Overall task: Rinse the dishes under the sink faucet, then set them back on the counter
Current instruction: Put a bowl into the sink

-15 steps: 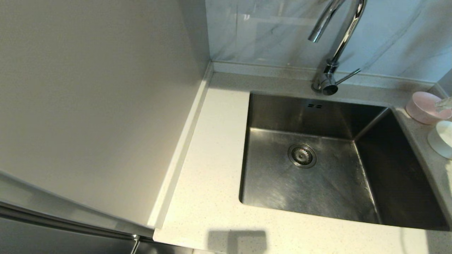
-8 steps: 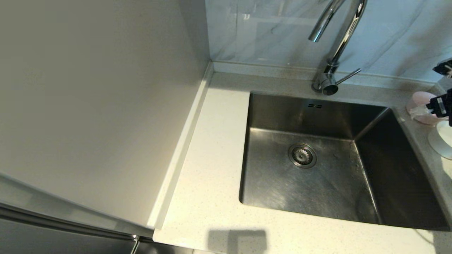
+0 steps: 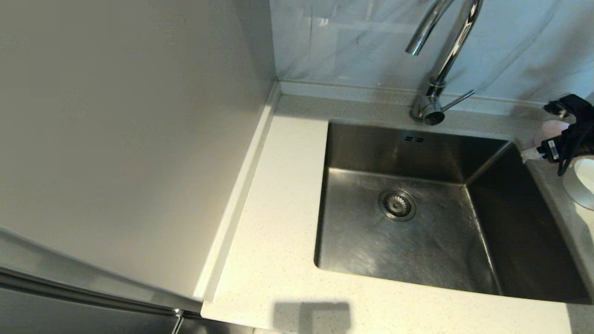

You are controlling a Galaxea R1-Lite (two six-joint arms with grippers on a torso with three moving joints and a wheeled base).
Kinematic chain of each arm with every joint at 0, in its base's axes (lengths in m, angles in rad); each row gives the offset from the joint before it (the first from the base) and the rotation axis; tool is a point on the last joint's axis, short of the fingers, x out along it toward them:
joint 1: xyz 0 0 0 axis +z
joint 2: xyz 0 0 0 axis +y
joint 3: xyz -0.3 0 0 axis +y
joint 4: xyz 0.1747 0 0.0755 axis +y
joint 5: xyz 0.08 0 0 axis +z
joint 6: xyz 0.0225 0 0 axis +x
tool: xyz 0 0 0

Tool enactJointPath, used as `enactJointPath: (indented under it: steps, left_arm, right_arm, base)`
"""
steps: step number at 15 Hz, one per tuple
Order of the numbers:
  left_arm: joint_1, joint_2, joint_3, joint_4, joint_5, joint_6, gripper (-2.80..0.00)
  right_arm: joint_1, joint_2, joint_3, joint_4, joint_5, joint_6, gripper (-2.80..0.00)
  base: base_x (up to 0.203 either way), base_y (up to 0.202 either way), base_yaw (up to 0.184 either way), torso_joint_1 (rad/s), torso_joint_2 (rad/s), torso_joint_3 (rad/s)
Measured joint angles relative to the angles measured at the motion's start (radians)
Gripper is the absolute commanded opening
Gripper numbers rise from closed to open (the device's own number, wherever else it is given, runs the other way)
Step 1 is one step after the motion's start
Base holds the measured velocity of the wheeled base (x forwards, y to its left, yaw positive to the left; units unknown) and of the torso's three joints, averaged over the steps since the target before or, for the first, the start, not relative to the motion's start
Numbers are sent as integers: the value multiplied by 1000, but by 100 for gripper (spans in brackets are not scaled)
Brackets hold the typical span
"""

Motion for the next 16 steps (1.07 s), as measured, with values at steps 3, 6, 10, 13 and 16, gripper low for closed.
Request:
enactJointPath:
  steps: [3, 6, 10, 13, 16]
  left_arm:
    - [0, 0, 0, 0, 0, 0, -280]
    - [0, 0, 0, 0, 0, 0, -280]
    - [0, 0, 0, 0, 0, 0, -280]
    - [0, 0, 0, 0, 0, 0, -280]
    - [0, 0, 0, 0, 0, 0, -280]
  right_arm:
    - [1, 15, 0, -26, -16, 0, -280]
    - [8, 16, 0, -42, -13, 1, -280]
    - [26, 8, 0, -68, -12, 7, -280]
    - [38, 0, 0, -72, -12, 9, -280]
    - [58, -11, 0, -72, -12, 35, -280]
  base:
    - [0, 0, 0, 0, 0, 0]
    - [0, 0, 0, 0, 0, 0]
    - [0, 0, 0, 0, 0, 0]
    - [0, 0, 0, 0, 0, 0]
    - [0, 0, 0, 0, 0, 0]
